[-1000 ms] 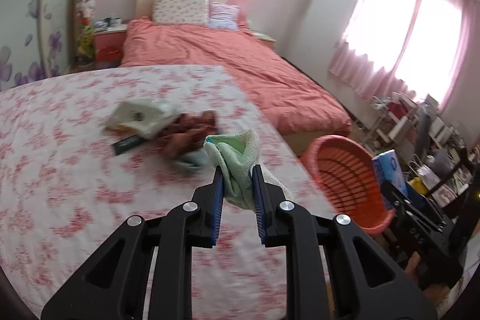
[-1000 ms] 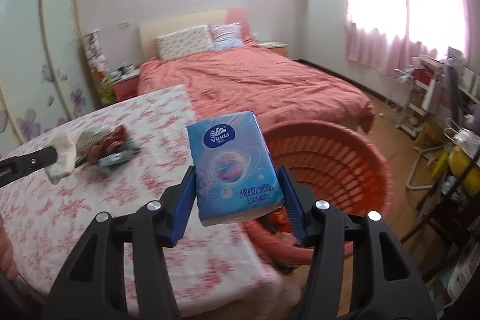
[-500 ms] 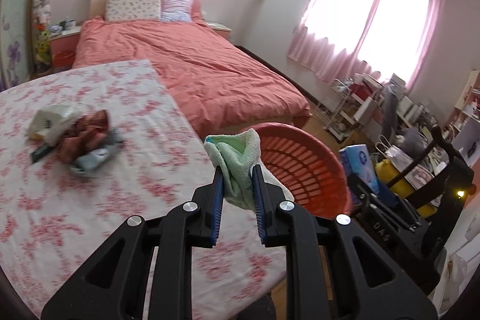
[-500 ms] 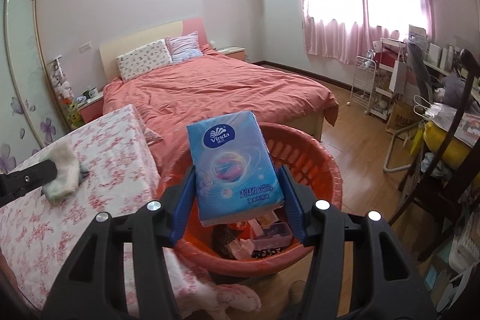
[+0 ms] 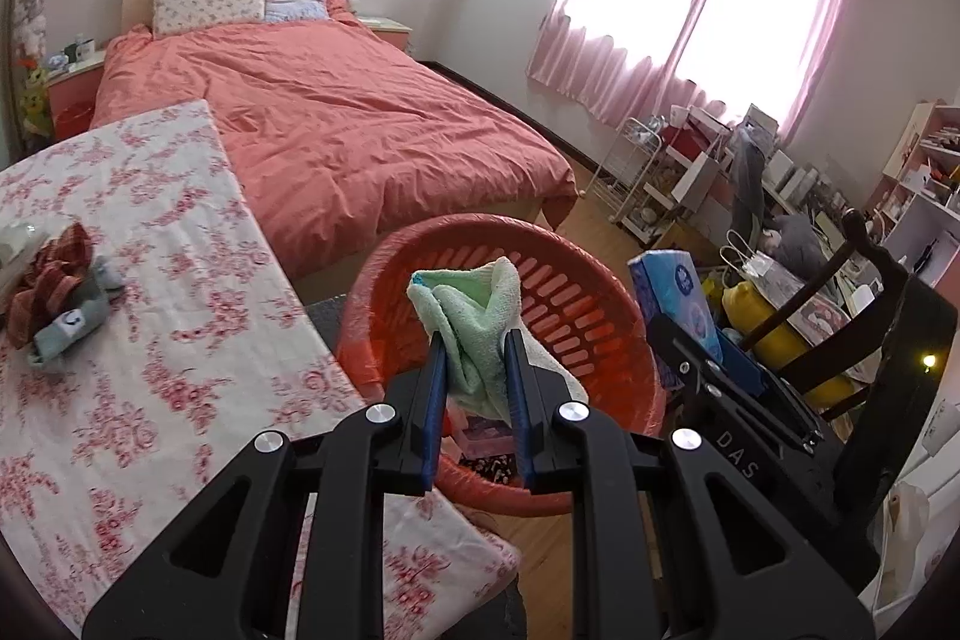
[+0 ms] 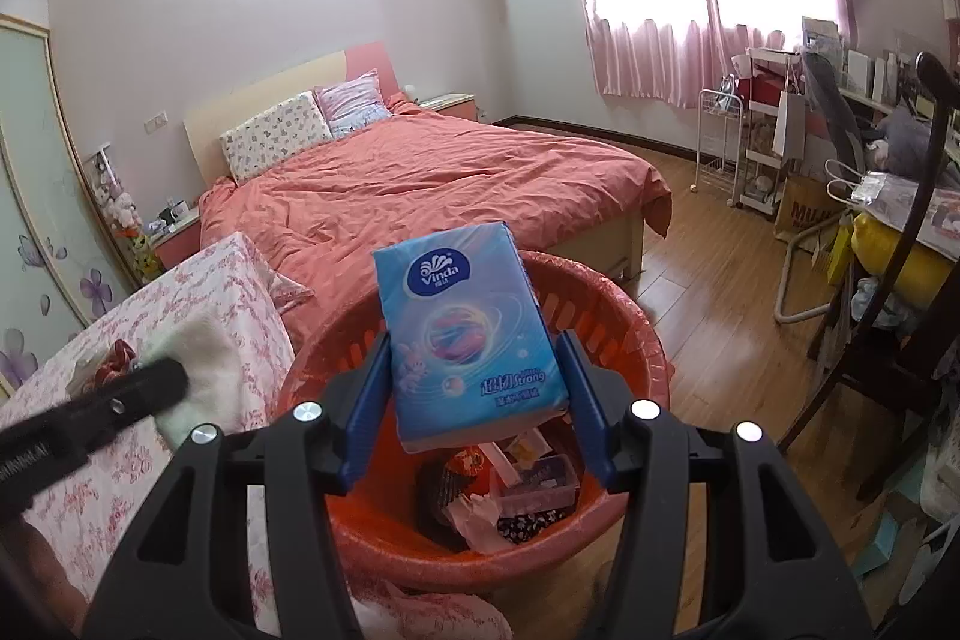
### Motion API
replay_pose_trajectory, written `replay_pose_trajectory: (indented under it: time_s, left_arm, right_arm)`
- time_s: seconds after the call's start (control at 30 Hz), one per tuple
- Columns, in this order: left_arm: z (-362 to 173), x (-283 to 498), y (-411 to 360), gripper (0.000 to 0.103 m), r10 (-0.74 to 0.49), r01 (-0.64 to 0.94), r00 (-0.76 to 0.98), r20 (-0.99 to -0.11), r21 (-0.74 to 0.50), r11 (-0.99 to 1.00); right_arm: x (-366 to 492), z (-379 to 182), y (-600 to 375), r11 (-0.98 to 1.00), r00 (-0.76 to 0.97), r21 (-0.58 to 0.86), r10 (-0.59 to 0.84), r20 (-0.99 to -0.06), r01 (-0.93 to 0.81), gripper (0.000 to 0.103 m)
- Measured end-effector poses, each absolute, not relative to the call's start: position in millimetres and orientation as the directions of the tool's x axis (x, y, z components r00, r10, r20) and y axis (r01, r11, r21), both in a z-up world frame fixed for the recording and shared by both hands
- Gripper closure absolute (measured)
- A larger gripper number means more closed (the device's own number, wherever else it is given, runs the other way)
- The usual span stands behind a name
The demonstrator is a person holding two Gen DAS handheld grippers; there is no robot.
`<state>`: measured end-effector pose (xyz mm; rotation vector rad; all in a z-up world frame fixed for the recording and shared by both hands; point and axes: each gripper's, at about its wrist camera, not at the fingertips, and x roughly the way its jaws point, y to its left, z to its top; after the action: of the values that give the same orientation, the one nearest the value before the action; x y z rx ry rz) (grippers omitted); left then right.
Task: Collect trash
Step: 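Carry the tissue pack and green cloth over the orange basket and open both grippers, then move both tools back to the bed and grasp the grey smiley sock with the right gripper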
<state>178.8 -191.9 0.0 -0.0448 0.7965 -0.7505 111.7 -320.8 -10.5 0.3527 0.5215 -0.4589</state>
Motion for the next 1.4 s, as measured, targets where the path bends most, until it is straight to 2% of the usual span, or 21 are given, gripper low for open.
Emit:
replay_pose_trajectory:
  time_s: [0.3, 0.37, 0.43, 0.5, 0.6, 0.63, 0.83, 0.97, 1.4]
  left_arm:
    - [-21.5, 192.7, -218.8, 0.083, -0.605, 0.589, 0.408, -0.684, -0.308, 0.747]
    - [-27.6, 196.2, -221.1, 0.073, -0.59, 0.576, 0.401, -0.701, -0.308, 0.757]
    - [-31.8, 198.1, -221.5, 0.049, -0.577, 0.564, 0.4, -0.712, -0.305, 0.768]
    - [-34.8, 198.7, -218.2, 0.042, -0.561, 0.551, 0.412, -0.718, -0.295, 0.781]
    - [-37.8, 200.6, -206.5, 0.04, -0.532, 0.526, 0.425, -0.732, -0.279, 0.804]
    - [-38.0, 201.1, -202.0, 0.036, -0.522, 0.517, 0.436, -0.733, -0.27, 0.812]
    - [-29.8, 197.8, -158.3, 0.023, -0.425, 0.459, 0.552, -0.718, -0.164, 0.873]
    - [-26.5, 200.2, -117.2, 0.02, -0.361, 0.398, 0.605, -0.709, -0.123, 0.909]
    - [-22.7, 207.3, 27.0, 0.02, -0.171, 0.137, 0.691, -0.702, -0.106, 0.985]
  right_arm:
    - [126.1, -14.3, -341.5, 0.838, 0.784, 0.254, -0.284, -0.552, 0.483, 0.048]
    - [129.9, -18.1, -348.8, 0.831, 0.782, 0.274, -0.269, -0.562, 0.483, 0.046]
    - [131.2, -21.5, -352.5, 0.826, 0.779, 0.288, -0.257, -0.572, 0.484, 0.043]
    - [130.2, -24.1, -354.7, 0.823, 0.776, 0.291, -0.257, -0.577, 0.489, 0.039]
    - [128.5, -28.1, -351.5, 0.824, 0.763, 0.273, -0.264, -0.59, 0.497, 0.036]
    - [128.6, -28.9, -349.6, 0.825, 0.759, 0.267, -0.266, -0.594, 0.498, 0.035]
    - [134.5, -26.8, -332.4, 0.846, 0.754, 0.24, -0.252, -0.607, 0.477, 0.034]
    - [143.7, -22.4, -309.2, 0.872, 0.76, 0.225, -0.221, -0.611, 0.434, 0.034]
    - [192.7, -10.5, -194.2, 0.963, 0.771, 0.163, -0.064, -0.633, 0.213, 0.035]
